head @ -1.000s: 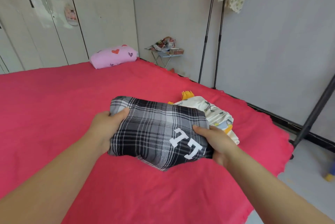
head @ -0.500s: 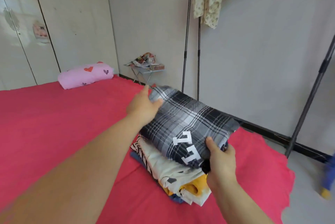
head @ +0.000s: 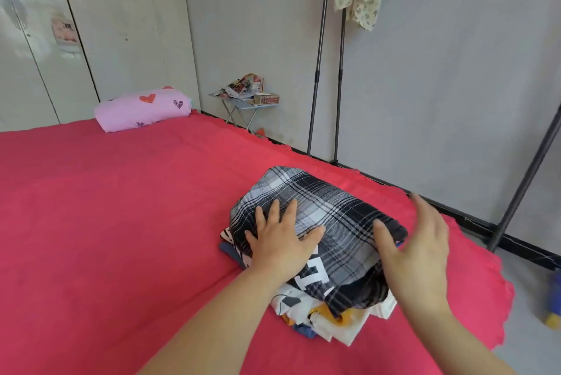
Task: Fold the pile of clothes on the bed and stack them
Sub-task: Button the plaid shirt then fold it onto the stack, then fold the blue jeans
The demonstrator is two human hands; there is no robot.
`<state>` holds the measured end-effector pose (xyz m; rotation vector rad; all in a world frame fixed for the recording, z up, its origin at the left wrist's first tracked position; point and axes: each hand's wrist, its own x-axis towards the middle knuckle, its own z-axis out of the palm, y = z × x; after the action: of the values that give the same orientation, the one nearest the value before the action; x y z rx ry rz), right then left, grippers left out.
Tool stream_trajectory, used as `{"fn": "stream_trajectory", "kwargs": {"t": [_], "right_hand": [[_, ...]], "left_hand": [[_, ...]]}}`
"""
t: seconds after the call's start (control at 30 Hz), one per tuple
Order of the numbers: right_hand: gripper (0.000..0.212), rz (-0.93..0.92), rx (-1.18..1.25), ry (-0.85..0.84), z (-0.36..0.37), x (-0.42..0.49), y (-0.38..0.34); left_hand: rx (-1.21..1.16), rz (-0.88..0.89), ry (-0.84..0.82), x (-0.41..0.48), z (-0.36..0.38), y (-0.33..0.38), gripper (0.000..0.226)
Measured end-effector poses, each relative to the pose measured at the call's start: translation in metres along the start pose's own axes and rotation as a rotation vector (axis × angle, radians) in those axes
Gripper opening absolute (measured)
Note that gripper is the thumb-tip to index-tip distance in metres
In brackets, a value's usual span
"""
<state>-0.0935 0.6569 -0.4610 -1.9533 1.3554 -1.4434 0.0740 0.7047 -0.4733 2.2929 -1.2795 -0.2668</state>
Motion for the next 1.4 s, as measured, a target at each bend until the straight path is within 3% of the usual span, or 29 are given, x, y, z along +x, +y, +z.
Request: {"fn": "stream_trajectory", "kwargs": {"t": [0.07,0.13,0.23,0.3,0.5,0.73,0.87,1.0,1.27,1.4], "right_hand": [[0.051,-0.398,-0.258,-0.077,0.011,0.014,-0.007],[0.05,-0.605,-0.472,-0.355,0.027,0.028,-0.016],[0.051,-0.529,-0.658,-0.73,0.054,0.042,-0.016],[0.051,-0.477,-0.754,-0.826,0.07,0.038,-0.005],[0.05,-0.429,-0.82,-0.844,0.085,0.026,0.011],[0.051,-0.355,-0.855,-0.913,0.072,0.022,-0.006],[0.05,-0.301,-0.77,-0.856,0.062,0.005,-0.045],[0.044,-0.458,-0.604,-0.889,0.055,-0.062,-0.1],[0.047,-0.799,-0.48,-1.07,0.023,-0.215,-0.202],[0.046,-0.958,-0.393,-1.14,-0.004,-0.287,-0.255]], "left_hand": [[-0.002,0.016,-0.001,0.004,0.001,-0.001,0.079],[-0.002,0.03,-0.003,0.011,0.001,-0.004,0.079],[0.025,0.039,-0.039,0.021,0.004,-0.012,0.077],[0.079,0.034,-0.097,0.027,0.012,-0.02,0.076],[0.155,0.018,-0.197,0.035,0.027,-0.028,0.074],[0.139,0.097,-0.057,-0.028,-0.006,-0.035,0.064],[0.292,-0.003,-0.05,-0.081,-0.051,-0.067,0.065],[0.428,-0.181,-0.046,-0.14,-0.1,-0.105,0.064],[0.457,-0.332,0.037,-0.296,-0.164,-0.148,0.061],[0.444,-0.504,0.06,-0.397,-0.195,-0.179,0.058]]}}
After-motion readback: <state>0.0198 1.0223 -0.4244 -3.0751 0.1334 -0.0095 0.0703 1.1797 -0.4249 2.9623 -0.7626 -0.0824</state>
